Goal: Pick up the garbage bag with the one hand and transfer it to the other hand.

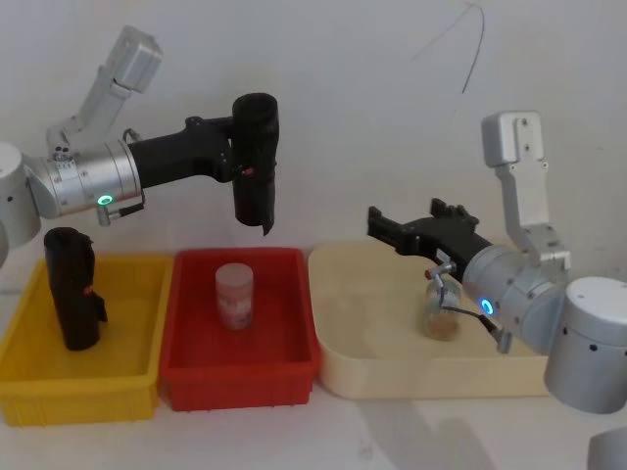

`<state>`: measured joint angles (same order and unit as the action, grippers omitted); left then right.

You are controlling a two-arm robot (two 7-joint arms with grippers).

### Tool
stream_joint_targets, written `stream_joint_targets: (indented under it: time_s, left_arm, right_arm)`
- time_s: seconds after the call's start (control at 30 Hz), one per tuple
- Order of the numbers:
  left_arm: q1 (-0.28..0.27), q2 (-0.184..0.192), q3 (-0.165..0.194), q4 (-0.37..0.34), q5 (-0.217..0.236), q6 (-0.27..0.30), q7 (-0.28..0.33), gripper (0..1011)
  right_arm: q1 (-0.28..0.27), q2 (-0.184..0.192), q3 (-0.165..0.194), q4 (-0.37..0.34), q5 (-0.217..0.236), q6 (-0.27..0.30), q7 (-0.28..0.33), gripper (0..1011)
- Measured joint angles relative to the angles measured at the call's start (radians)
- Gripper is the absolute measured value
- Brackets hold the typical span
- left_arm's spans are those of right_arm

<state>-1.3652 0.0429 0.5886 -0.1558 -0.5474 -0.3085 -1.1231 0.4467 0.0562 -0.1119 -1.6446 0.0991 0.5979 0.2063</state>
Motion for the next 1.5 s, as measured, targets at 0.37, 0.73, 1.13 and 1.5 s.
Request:
stream_joint_targets:
  time_s: [0.37,0.73,1.13,1.5]
  left_arm:
    - [0.000,0.000,0.000,0.000,0.000,0.000,0.000,379]
    - [0.000,0.000,0.000,0.000,0.000,0.000,0.000,379]
    - [0.000,0.000,0.000,0.000,0.000,0.000,0.000,379]
    - [0.000,0.000,0.000,0.000,0.000,0.000,0.000,379]
  right_arm:
    - [-0.001,-0.004,-0.062,0.020,0.041,-0.111,0.104,999]
    - [0.020,-0.036,-0.133,0.099,0.014,-0.243,0.103,1000]
    - [0.051,-0.079,-0.173,0.203,-0.035,-0.336,0.020,1000]
    - [0.087,-0.113,-0.196,0.289,-0.053,-0.380,-0.028,1000]
